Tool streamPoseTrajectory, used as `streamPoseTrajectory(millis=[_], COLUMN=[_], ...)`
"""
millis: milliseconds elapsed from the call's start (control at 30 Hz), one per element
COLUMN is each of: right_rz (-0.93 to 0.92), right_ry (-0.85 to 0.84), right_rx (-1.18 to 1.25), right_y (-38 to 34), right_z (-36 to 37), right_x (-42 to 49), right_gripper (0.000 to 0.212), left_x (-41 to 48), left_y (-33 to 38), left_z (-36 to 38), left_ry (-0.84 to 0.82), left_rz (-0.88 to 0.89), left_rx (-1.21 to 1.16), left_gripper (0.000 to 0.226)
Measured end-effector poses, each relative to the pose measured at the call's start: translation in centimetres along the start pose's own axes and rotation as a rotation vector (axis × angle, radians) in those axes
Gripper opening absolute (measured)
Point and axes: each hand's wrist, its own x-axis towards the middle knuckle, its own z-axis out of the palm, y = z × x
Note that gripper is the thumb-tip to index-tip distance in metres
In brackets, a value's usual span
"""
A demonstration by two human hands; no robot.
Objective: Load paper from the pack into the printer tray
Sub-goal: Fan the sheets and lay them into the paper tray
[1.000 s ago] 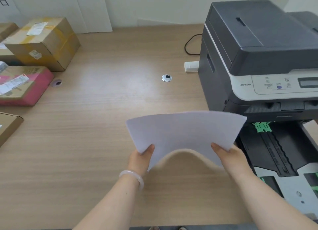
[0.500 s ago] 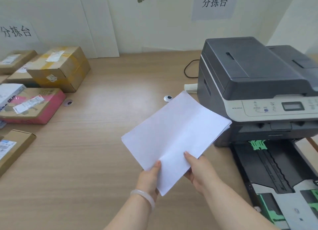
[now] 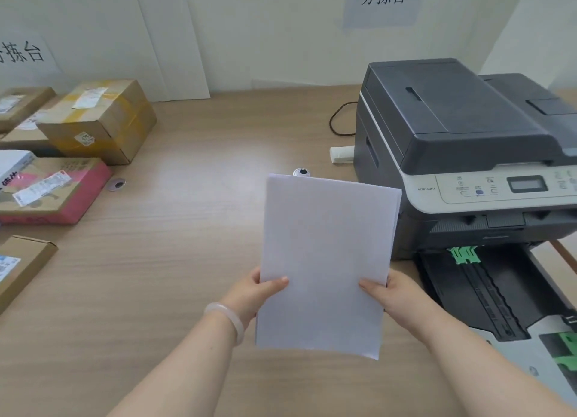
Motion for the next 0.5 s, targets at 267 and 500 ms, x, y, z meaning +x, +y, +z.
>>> streamPoseTrajectory(millis=[267, 500], right_rz=[-0.129, -0.046], right_ry=[0.232, 0.237], right_rx=[0.146, 0.087], right_y=[0.8, 3.7], right_z=[1.7, 3.2], right_x=[-0.3, -0.4], right_gripper=[0.02, 0.019], left_x=[1.0, 0.8], left_y=[-1.4, -4.1], left_z=[4.6, 5.3], left_ry=[0.238, 0.259], left_rz=[0.133, 0.086], left_rx=[0.082, 0.148], left_gripper=[0.014, 0.016])
